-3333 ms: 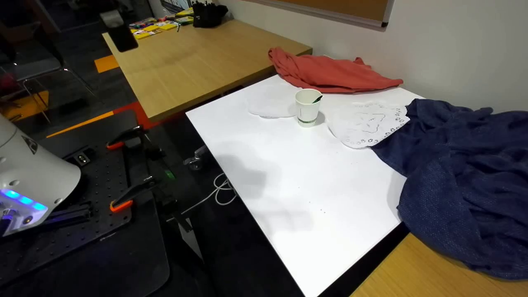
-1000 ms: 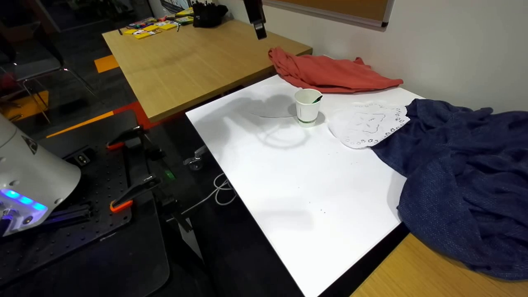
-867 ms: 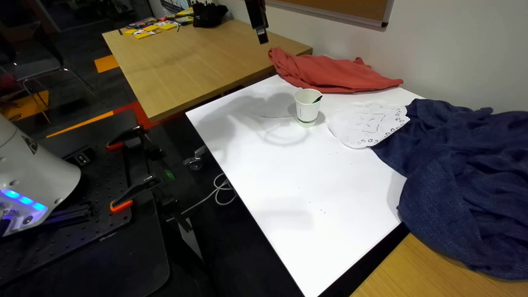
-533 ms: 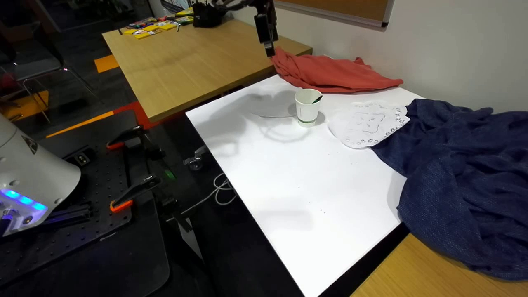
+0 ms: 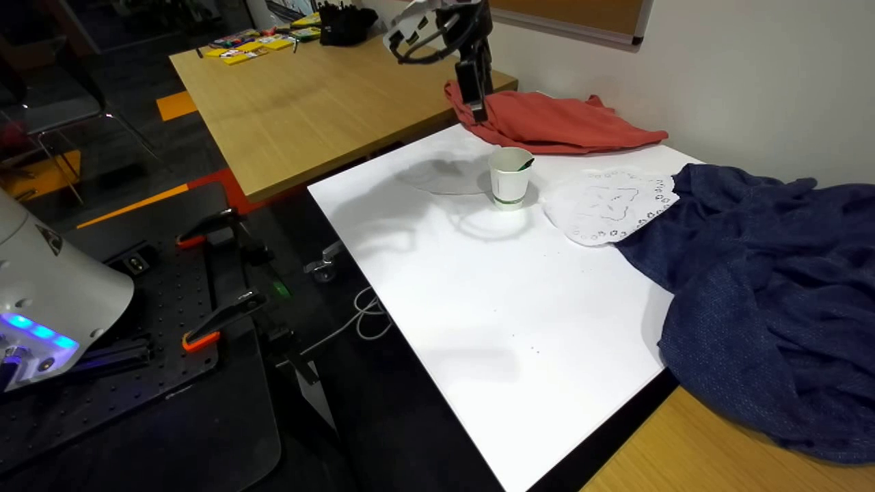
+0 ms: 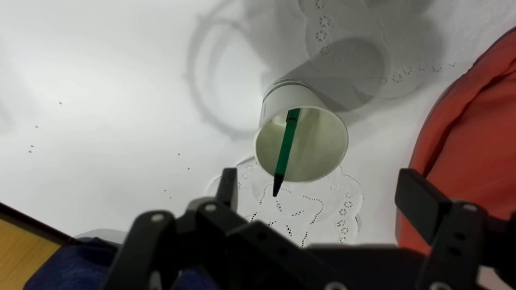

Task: Remove the pen out of the cup and put it on the table

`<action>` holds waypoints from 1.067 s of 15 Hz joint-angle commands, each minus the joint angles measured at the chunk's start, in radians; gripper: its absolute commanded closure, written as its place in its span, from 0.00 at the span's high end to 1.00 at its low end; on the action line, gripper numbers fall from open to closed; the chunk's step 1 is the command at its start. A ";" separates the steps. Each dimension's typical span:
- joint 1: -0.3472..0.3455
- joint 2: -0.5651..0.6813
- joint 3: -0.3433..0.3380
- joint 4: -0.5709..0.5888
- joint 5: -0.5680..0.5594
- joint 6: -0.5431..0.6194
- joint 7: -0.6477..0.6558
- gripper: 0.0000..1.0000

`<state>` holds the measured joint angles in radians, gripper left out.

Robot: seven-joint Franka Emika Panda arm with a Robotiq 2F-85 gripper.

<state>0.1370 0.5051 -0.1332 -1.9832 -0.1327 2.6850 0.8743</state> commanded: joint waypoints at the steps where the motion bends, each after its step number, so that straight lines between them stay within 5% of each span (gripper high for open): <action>1: 0.026 0.079 -0.039 0.070 0.017 0.023 0.024 1.00; 8: 0.017 0.166 -0.042 0.155 0.065 0.008 0.004 1.00; 10: 0.017 0.187 -0.042 0.178 0.080 0.006 0.004 0.74; 13: 0.015 0.215 -0.044 0.207 0.099 -0.003 0.003 0.50; 16: 0.012 0.244 -0.046 0.232 0.116 -0.008 0.000 0.46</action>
<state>0.1427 0.7137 -0.1666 -1.7984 -0.0469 2.6959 0.8743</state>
